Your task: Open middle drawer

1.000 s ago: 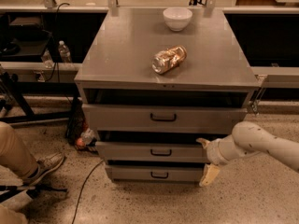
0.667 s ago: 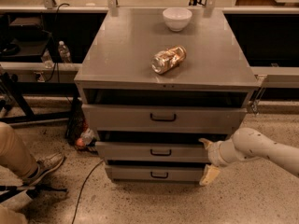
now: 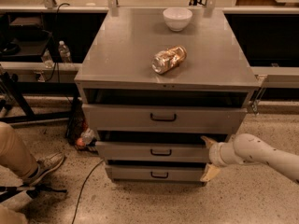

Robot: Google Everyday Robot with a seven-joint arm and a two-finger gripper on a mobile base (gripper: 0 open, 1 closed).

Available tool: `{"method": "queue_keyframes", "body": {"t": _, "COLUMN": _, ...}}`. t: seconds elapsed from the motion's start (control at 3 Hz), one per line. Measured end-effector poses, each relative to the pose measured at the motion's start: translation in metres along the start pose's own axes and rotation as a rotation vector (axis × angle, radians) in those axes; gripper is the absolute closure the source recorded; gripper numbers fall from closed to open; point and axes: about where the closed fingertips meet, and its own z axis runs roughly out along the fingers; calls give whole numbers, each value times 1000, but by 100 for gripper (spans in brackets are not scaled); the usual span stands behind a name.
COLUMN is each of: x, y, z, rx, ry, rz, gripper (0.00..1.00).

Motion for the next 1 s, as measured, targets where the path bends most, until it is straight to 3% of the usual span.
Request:
{"method": "queue_keyframes", "body": {"t": 0.33, "x": 7, "y": -6, "z": 3, "rx": 25, "ry": -10, "rz": -21, "gripper": 0}}
{"method": "queue_keyframes", "body": {"t": 1.0, "x": 20, "y": -4, "z": 11, "rx": 13, "ry": -48, "rz": -5, "gripper": 0}}
